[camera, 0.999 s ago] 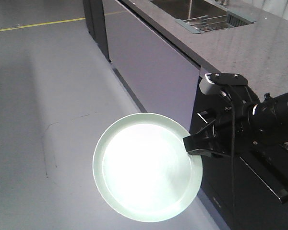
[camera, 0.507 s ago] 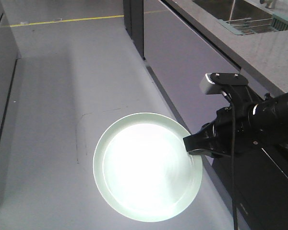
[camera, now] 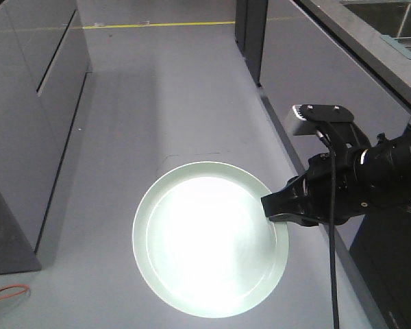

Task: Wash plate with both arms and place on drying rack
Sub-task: 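Hold the plate in the right gripper while the base turns away, then hold the plate in the right gripper while driving down the aisle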

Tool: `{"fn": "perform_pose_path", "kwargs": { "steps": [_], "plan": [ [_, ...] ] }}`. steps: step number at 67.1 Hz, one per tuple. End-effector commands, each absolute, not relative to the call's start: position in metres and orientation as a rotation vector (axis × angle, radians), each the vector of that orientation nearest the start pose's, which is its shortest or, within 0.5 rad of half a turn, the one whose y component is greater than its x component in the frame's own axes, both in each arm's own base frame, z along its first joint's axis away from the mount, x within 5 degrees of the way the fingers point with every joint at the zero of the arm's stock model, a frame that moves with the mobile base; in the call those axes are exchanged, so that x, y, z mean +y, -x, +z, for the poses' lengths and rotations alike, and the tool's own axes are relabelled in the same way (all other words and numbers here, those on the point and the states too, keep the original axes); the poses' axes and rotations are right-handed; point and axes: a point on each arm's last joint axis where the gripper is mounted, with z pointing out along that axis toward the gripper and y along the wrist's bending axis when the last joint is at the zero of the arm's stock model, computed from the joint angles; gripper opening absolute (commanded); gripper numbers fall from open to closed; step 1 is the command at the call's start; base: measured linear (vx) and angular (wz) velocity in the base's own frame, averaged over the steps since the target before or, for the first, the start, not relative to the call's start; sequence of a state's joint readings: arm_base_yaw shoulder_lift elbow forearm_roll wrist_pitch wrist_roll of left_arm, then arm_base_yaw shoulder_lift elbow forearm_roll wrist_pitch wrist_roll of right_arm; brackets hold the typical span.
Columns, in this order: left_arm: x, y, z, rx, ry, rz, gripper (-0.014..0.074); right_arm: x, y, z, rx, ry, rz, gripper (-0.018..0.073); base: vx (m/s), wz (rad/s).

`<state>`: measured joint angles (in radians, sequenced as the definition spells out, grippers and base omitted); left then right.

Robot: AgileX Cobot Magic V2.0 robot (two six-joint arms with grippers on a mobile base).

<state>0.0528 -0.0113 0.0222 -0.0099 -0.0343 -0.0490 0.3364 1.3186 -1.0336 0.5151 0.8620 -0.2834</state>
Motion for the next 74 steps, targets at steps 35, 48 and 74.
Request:
{"fn": "perform_pose_path", "kwargs": {
  "steps": [35,48,74],
  "plan": [
    [0.0029,-0.0518,0.2261,1.343,0.086,-0.014,-0.0006,0.1194,-0.2369,0.3268,2.440,0.462,0.672,-0.0001,0.00,0.22],
    [0.0029,-0.0518,0.2261,1.343,0.086,-0.014,-0.0006,0.1194,-0.2369,0.3268,2.440,0.462,0.672,-0.0001,0.05,0.10],
    [0.0029,-0.0518,0.2261,1.343,0.086,-0.014,-0.0006,0.1194,-0.2369,0.3268,2.440,0.462,0.672,-0.0001,0.08,0.13]
  ]
}}
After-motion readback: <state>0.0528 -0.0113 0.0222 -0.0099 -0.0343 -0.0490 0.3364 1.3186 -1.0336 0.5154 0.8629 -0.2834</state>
